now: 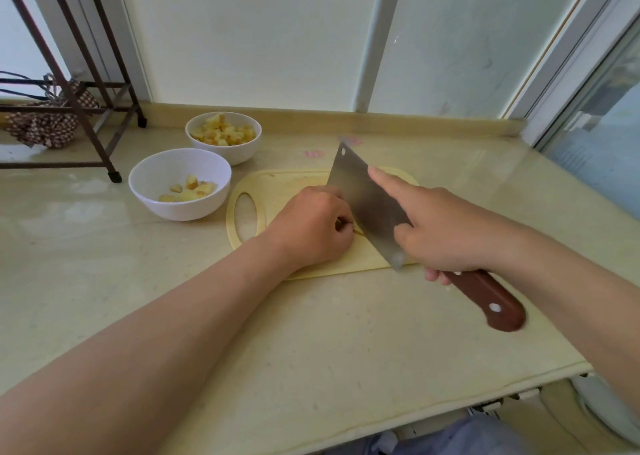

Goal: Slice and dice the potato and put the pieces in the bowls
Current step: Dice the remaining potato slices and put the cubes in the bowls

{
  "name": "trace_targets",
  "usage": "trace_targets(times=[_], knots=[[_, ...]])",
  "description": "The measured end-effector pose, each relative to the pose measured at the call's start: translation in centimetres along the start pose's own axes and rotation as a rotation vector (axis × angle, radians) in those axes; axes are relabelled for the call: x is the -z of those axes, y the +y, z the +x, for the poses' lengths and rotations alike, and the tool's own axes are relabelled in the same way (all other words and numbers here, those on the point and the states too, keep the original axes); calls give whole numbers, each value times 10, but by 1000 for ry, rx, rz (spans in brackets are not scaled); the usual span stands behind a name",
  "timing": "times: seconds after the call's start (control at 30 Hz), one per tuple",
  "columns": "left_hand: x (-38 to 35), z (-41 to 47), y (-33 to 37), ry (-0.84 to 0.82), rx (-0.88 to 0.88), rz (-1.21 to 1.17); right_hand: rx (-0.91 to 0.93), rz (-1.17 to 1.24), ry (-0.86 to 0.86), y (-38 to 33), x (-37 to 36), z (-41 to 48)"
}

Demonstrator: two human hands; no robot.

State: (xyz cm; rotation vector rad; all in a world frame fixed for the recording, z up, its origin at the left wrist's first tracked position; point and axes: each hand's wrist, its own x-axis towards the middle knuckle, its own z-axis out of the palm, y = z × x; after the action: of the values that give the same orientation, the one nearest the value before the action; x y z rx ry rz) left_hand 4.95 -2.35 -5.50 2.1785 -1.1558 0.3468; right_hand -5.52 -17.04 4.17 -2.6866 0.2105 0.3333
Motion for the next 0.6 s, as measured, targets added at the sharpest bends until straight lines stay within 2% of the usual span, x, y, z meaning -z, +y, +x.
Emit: trace_targets(times=[0.2, 0.6], knots=[[-1, -1, 0, 12, -4, -7, 25, 79, 67, -15, 1, 39], [0, -1, 2, 10, 31, -3, 30, 117, 133, 1, 2, 9]])
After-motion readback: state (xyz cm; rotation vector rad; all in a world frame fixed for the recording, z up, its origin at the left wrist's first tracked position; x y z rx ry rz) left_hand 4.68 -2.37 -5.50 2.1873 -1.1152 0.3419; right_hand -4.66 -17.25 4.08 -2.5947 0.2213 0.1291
